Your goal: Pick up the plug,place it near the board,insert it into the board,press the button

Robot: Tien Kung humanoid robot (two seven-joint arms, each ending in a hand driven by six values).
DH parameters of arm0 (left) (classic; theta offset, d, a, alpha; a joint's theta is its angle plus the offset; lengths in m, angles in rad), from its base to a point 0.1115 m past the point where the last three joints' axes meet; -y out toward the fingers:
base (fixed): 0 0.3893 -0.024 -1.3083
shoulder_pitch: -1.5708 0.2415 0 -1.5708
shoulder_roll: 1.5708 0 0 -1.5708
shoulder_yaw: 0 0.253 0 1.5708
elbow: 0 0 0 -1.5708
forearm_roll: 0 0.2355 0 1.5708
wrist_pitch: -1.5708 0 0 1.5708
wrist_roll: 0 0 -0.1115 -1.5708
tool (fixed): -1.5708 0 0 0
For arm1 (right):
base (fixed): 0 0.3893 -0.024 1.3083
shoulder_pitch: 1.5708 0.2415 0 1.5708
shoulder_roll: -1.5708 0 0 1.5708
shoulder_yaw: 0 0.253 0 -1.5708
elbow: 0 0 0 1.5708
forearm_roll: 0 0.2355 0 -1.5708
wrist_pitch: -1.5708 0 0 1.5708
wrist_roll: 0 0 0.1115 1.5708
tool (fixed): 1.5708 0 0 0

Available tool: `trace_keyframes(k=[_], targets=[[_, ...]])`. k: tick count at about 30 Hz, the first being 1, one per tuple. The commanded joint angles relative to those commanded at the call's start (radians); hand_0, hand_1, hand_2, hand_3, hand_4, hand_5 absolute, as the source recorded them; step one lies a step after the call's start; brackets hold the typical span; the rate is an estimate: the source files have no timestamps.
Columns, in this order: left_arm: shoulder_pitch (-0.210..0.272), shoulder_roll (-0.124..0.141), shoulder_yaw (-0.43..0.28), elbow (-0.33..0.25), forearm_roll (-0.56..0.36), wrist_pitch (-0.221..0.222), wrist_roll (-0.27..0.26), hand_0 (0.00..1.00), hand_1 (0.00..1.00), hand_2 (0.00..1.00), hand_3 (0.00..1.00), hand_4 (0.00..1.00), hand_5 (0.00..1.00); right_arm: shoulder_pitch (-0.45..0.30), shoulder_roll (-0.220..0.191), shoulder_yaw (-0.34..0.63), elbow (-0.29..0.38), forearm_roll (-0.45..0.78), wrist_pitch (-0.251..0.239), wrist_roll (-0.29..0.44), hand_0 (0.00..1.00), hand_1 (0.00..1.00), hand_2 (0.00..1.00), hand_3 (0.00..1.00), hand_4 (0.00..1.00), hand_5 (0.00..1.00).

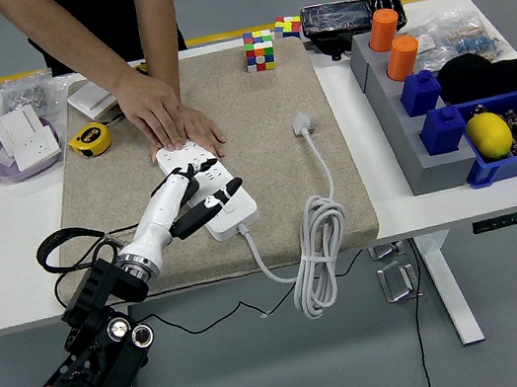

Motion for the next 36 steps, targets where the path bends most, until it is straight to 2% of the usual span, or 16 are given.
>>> trace_keyframes(k=[7,14,16,19,23,26,27,32,33,36], targets=[[0.003,0.0,-0.003,-0.006,0.012,0.007,-0.004,0.982,0.95,0.901,0.878,0.998,0.998,0.001,-0.001,0.001,0.0,0.001,0.0,-0.001,0.859,0.859,0.829,0.83,0.998,0.998],[0.032,0.0,-0.017,-0.084,-0.002,0.033,-0.038,0.982,0.949,0.901,0.878,0.998,0.998,-0.001,0.001,0.001,-0.001,0.003,0.0,-0.001,0.859,0.859,0.829,0.83,0.998,0.998],[0.048,0.0,-0.032,-0.113,0.037,0.051,-0.045,0.983,0.949,0.898,0.873,0.998,0.998,-0.002,0.001,0.001,-0.001,0.002,0.0,-0.001,0.859,0.859,0.829,0.83,0.998,0.998],[0.075,0.0,-0.059,-0.133,0.124,0.058,-0.026,0.983,0.949,0.898,0.873,0.998,0.998,-0.003,0.001,0.002,-0.001,0.001,-0.001,0.0,0.859,0.859,0.829,0.83,0.998,0.998],[0.101,0.0,-0.091,-0.117,0.269,0.062,0.0,0.998,0.963,0.905,0.874,0.998,0.998,-0.006,0.002,0.001,-0.002,0.003,0.0,-0.001,0.859,0.859,0.829,0.83,0.998,0.998],[0.112,0.0,-0.114,-0.093,0.34,0.059,0.001,0.998,0.963,0.905,0.874,0.998,0.998,-0.008,0.003,0.002,-0.002,0.003,0.0,0.0,0.859,0.859,0.829,0.83,0.998,0.998],[0.114,0.0,-0.12,-0.085,0.345,0.055,0.002,0.998,0.996,0.951,0.875,0.998,0.998,-0.008,0.002,0.003,-0.001,0.003,0.0,0.0,0.859,0.859,0.829,0.83,0.998,0.998],[0.115,0.0,-0.123,-0.066,0.345,0.034,0.015,0.998,0.996,0.951,0.875,0.998,0.998,-0.007,0.001,0.002,-0.001,0.003,-0.002,0.0,0.859,0.859,0.829,0.83,0.998,0.998],[0.114,0.0,-0.123,-0.063,0.345,0.027,0.018,0.998,0.998,0.998,0.923,0.998,0.998,-0.007,0.001,0.002,-0.001,0.003,-0.002,0.0,0.859,0.859,0.829,0.83,0.998,0.998],[0.113,0.0,-0.119,-0.052,0.345,0.011,0.022,0.998,0.998,0.998,0.923,0.998,0.998,-0.008,0.001,0.001,-0.002,0.004,-0.002,-0.001,0.859,0.859,0.829,0.83,0.998,0.998]])
